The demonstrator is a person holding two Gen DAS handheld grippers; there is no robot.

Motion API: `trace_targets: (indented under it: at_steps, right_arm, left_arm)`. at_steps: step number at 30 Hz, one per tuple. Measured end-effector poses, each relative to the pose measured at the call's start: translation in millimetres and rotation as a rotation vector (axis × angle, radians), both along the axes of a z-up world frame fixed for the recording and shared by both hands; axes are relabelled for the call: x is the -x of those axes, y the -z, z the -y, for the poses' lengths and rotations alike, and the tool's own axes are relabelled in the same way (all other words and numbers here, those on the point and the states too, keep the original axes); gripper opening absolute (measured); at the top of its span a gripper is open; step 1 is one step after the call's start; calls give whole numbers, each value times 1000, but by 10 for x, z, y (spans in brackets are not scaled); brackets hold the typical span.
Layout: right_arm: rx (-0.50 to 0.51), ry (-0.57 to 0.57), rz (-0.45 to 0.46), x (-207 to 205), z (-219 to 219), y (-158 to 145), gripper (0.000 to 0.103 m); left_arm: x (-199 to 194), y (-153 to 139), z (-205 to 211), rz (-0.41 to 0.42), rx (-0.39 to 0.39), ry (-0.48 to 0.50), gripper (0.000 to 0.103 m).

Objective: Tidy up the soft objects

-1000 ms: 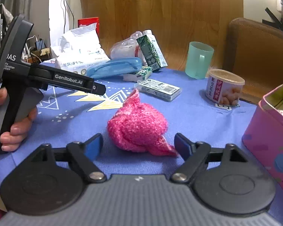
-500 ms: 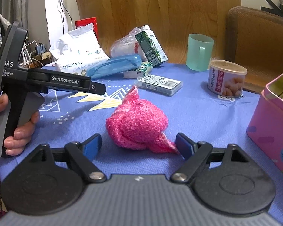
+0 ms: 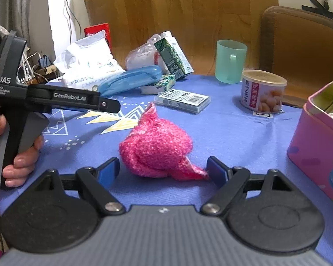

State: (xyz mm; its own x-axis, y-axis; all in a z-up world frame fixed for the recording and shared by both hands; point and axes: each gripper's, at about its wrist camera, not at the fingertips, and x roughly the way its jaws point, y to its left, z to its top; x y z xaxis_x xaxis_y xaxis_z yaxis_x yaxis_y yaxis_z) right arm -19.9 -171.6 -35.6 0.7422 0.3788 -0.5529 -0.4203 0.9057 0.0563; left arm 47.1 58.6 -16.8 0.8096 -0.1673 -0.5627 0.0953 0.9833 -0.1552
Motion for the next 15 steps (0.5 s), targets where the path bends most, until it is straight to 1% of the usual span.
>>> trace_targets:
  at_steps: [2,4,6,9,11,15]
  right_arm:
    - [-1,7,5,2,9,-2,87]
    - [-1,15,11,9,12,-2,87]
    - [-4,18,15,15,15,-5,87]
    - [-9,16,15,13,24,-6,87]
    - [-11,15,16,12,24,-5,87]
    - [-15,18,19,16,29,-7,87]
  left_arm:
    - [43,-20,6,13,7,15,95]
    - [91,-33,-4,16,30,30,95]
    - [132,-36,-35,3,77,48,95]
    - [184,-35,-95,-23,161,79,100]
    - [216,-26,-116,-41,213,101,100]
    - [284,-32,-58,-60,252,144,100]
